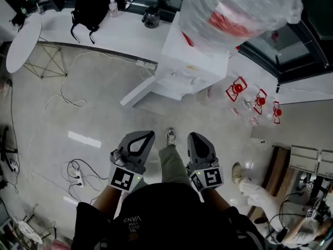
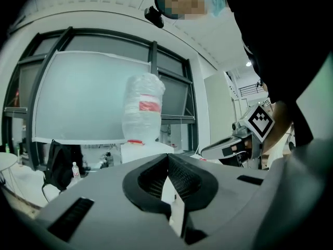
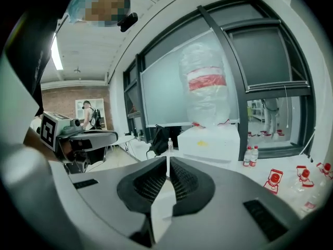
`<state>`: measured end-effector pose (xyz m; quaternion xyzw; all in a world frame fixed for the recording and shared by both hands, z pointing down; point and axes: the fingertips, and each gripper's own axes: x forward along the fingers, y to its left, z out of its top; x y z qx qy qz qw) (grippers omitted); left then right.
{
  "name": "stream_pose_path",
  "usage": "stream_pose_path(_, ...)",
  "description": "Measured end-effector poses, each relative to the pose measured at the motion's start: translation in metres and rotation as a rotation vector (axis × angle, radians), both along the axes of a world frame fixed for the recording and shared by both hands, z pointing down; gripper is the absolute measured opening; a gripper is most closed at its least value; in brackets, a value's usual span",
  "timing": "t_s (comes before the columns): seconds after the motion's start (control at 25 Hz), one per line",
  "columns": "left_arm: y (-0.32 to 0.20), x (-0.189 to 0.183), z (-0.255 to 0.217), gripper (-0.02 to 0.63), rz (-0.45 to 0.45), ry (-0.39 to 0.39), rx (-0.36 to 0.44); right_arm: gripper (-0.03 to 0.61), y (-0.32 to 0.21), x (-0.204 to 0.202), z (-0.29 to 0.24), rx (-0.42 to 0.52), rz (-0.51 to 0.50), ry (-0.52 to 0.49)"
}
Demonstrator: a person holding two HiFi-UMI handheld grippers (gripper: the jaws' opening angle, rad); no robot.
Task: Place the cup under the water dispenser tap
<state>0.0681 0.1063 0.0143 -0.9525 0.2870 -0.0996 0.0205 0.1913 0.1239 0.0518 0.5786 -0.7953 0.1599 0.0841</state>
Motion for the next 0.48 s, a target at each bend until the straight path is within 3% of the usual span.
stream_pose_path(0.2, -0.033, 0.007, 0.064, 0.018, -0.034, 0.004, -0.030, 0.044, -0.040, 0.010, 0.069, -0.038, -0.010, 0.012)
stream_pose_path(0.32, -0.041, 0.006, 0.105, 0.018, -0.065, 0.014, -0.087, 0.044, -0.048, 0.011, 0.122, -0.138, -0.032, 0.033)
stream_pose_path(0.48, -0.054, 0.004, 0.153, 0.018, -0.079, 0.028, -0.092, 0.044, -0.077, 0.008, 0.178, -0.092, -0.042, 0.023)
